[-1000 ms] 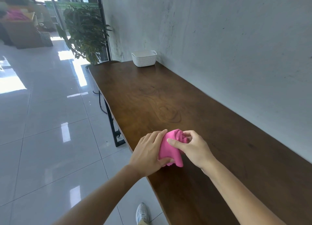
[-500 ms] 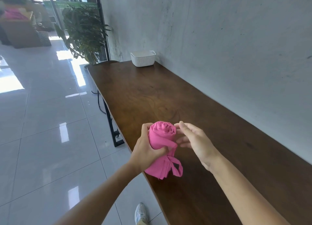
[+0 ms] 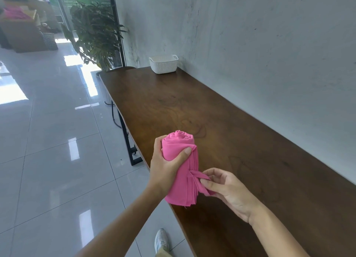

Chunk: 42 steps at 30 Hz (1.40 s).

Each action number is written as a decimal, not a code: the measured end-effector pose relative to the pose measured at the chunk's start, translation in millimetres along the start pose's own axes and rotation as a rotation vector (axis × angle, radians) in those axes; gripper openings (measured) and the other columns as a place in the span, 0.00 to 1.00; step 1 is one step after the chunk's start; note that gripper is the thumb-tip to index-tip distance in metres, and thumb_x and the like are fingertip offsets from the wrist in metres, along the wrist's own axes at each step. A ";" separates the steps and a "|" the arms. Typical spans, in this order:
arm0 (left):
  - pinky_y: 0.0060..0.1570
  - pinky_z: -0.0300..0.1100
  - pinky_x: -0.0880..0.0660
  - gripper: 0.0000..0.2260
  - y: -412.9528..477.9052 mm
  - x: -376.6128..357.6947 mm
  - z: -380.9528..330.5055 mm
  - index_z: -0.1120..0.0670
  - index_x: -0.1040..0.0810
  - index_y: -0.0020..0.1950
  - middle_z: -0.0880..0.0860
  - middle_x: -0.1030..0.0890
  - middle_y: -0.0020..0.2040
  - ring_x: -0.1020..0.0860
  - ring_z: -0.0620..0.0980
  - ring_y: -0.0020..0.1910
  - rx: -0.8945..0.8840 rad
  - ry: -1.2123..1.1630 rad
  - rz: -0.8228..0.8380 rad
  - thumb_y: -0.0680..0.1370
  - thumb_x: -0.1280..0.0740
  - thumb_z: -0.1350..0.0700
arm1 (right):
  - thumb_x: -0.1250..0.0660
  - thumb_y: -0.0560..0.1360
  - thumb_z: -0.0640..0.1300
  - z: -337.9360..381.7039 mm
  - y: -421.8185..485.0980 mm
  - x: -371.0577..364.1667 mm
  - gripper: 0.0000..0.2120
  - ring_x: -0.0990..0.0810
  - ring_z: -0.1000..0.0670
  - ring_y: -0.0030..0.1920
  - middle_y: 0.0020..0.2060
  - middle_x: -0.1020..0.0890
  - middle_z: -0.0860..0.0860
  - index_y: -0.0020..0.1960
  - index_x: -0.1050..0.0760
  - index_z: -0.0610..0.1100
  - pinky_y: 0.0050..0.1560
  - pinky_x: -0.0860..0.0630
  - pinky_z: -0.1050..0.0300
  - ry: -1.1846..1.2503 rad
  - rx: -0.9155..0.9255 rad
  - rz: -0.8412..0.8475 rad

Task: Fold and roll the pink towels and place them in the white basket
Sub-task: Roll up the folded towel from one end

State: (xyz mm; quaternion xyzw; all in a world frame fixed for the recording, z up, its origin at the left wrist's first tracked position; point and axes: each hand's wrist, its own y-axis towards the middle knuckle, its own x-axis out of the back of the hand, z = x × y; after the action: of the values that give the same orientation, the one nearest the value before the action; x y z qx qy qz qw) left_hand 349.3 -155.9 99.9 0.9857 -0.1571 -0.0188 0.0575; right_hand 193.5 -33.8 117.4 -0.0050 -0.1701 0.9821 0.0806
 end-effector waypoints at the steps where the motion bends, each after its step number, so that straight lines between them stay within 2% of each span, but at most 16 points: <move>1: 0.46 0.44 0.17 0.34 0.0 0.7 -0.2 0.40 0.31 0.64 0.37 0.21 0.53 0.18 0.44 0.53 -0.013 0.017 -0.014 0.64 0.24 0.32 | 0.26 0.72 0.47 0.0 -1.2 0.2 0.16 0.15 0.46 0.53 0.50 0.14 0.45 0.56 0.20 0.40 0.59 0.19 0.51 0.017 -0.003 -0.023; 3: 0.44 0.42 0.17 0.32 -0.2 2.9 -0.4 0.40 0.30 0.64 0.37 0.21 0.52 0.18 0.43 0.52 -0.031 0.040 -0.036 0.65 0.25 0.32 | 0.26 0.73 0.44 0.1 -2.6 3.1 0.11 0.16 0.45 0.50 0.48 0.15 0.43 0.52 0.18 0.39 0.58 0.19 0.50 0.139 -0.041 -0.021; 6: 0.40 0.37 0.19 0.31 -0.2 6.8 -3.0 0.42 0.30 0.63 0.38 0.21 0.52 0.18 0.43 0.51 -0.041 0.043 -0.058 0.65 0.26 0.32 | 0.28 0.77 0.42 1.9 -5.9 6.5 0.06 0.19 0.45 0.46 0.44 0.19 0.40 0.47 0.18 0.38 0.59 0.22 0.47 0.510 -0.089 0.091; 7: 0.40 0.36 0.20 0.31 -0.3 7.9 -3.8 0.42 0.30 0.63 0.38 0.21 0.51 0.18 0.43 0.51 -0.041 0.042 -0.064 0.65 0.26 0.32 | 0.27 0.77 0.42 1.8 -6.3 7.1 0.06 0.19 0.45 0.48 0.45 0.19 0.40 0.46 0.18 0.38 0.60 0.22 0.46 0.622 -0.082 0.102; 10: 0.40 0.37 0.19 0.32 -0.8 11.5 -2.6 0.43 0.30 0.64 0.39 0.21 0.52 0.18 0.44 0.51 -0.040 0.047 -0.078 0.65 0.26 0.32 | 0.20 0.67 0.42 4.5 -7.0 0.2 0.11 0.17 0.44 0.50 0.46 0.18 0.41 0.46 0.17 0.40 0.60 0.23 0.46 0.859 -0.055 0.090; 12: 0.41 0.40 0.18 0.33 -2.0 13.6 -0.6 0.44 0.29 0.64 0.42 0.20 0.53 0.17 0.47 0.51 -0.039 0.042 -0.081 0.65 0.25 0.32 | 0.20 0.69 0.43 10.1 -8.6 -9.7 0.11 0.17 0.43 0.53 0.50 0.17 0.41 0.48 0.18 0.40 0.59 0.22 0.45 0.953 -0.008 0.074; 15: 0.43 0.46 0.16 0.33 -4.5 16.9 1.5 0.45 0.29 0.63 0.45 0.20 0.53 0.17 0.50 0.50 -0.028 0.033 -0.088 0.65 0.25 0.32 | 0.37 0.82 0.47 20.3 -10.2 -26.6 0.14 0.19 0.42 0.62 0.62 0.19 0.40 0.62 0.24 0.40 0.65 0.23 0.45 1.029 0.050 -0.018; 16: 0.44 0.47 0.16 0.32 -5.0 18.2 1.9 0.44 0.29 0.63 0.44 0.19 0.53 0.17 0.50 0.50 -0.024 0.032 -0.092 0.65 0.26 0.32 | 0.42 0.84 0.46 23.5 -10.2 -32.5 0.16 0.20 0.41 0.65 0.64 0.20 0.39 0.66 0.26 0.40 0.67 0.26 0.45 1.044 0.056 -0.043; 18: 0.44 0.47 0.16 0.30 -5.6 21.7 2.3 0.43 0.28 0.62 0.43 0.19 0.52 0.17 0.49 0.50 -0.024 0.035 -0.096 0.66 0.26 0.32 | 0.47 0.84 0.43 26.2 -8.0 -42.3 0.18 0.21 0.40 0.66 0.66 0.21 0.39 0.71 0.28 0.40 0.68 0.29 0.44 1.069 0.061 -0.081; 23: 0.45 0.47 0.16 0.31 -8.0 31.8 -1.4 0.44 0.28 0.62 0.43 0.20 0.52 0.17 0.49 0.50 -0.029 0.015 -0.085 0.66 0.25 0.33 | 0.42 0.82 0.35 20.8 3.7 -60.9 0.17 0.17 0.43 0.61 0.62 0.18 0.39 0.68 0.24 0.39 0.62 0.22 0.48 1.030 0.032 -0.171; 27: 0.45 0.47 0.16 0.30 -10.8 43.7 -4.9 0.45 0.27 0.63 0.43 0.20 0.53 0.17 0.49 0.51 -0.033 0.011 -0.067 0.66 0.25 0.35 | 0.34 0.75 0.36 20.7 15.9 -77.9 0.18 0.16 0.43 0.59 0.59 0.17 0.40 0.65 0.21 0.39 0.55 0.18 0.51 0.943 0.030 -0.246; 33: 0.44 0.49 0.16 0.29 -2.1 66.6 -4.6 0.43 0.27 0.62 0.43 0.19 0.52 0.17 0.50 0.50 -0.009 0.027 -0.025 0.66 0.24 0.35 | 0.30 0.75 0.39 23.7 31.6 -95.3 0.20 0.16 0.42 0.59 0.59 0.17 0.38 0.66 0.23 0.38 0.56 0.18 0.51 0.799 0.083 -0.230; 35: 0.44 0.48 0.16 0.28 1.6 71.7 -4.4 0.42 0.27 0.62 0.42 0.19 0.52 0.17 0.48 0.49 -0.012 0.050 -0.005 0.66 0.25 0.34 | 0.27 0.73 0.42 24.6 36.2 -98.0 0.25 0.17 0.43 0.60 0.61 0.18 0.39 0.68 0.24 0.39 0.58 0.19 0.51 0.697 0.126 -0.211; 37: 0.44 0.47 0.16 0.29 9.8 77.3 -2.6 0.41 0.28 0.62 0.40 0.20 0.52 0.17 0.46 0.49 0.004 0.078 0.022 0.66 0.26 0.33 | 0.24 0.70 0.45 28.1 43.9 -101.7 0.33 0.19 0.44 0.64 0.65 0.19 0.42 0.72 0.28 0.41 0.64 0.22 0.47 0.575 0.168 -0.160; 39: 0.44 0.46 0.16 0.30 21.0 83.2 -0.6 0.40 0.29 0.63 0.39 0.20 0.52 0.17 0.45 0.49 0.023 0.113 0.069 0.66 0.27 0.31 | 0.22 0.69 0.47 33.3 54.7 -105.6 0.36 0.21 0.46 0.66 0.65 0.20 0.47 0.74 0.30 0.44 0.67 0.24 0.45 0.436 0.198 -0.130; 42: 0.50 0.50 0.17 0.29 42.4 96.3 3.9 0.42 0.31 0.66 0.39 0.20 0.55 0.17 0.46 0.53 0.048 0.102 0.203 0.70 0.30 0.32 | 0.18 0.63 0.57 43.5 78.4 -108.8 0.45 0.22 0.50 0.68 0.67 0.21 0.53 0.75 0.32 0.51 0.67 0.24 0.43 0.263 0.228 -0.132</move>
State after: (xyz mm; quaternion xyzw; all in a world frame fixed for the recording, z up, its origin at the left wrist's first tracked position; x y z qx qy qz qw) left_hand 427.5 -226.4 99.2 0.9655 -0.2534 0.0410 0.0436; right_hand 287.0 -138.6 130.2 -0.1129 -0.0455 0.9785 0.1664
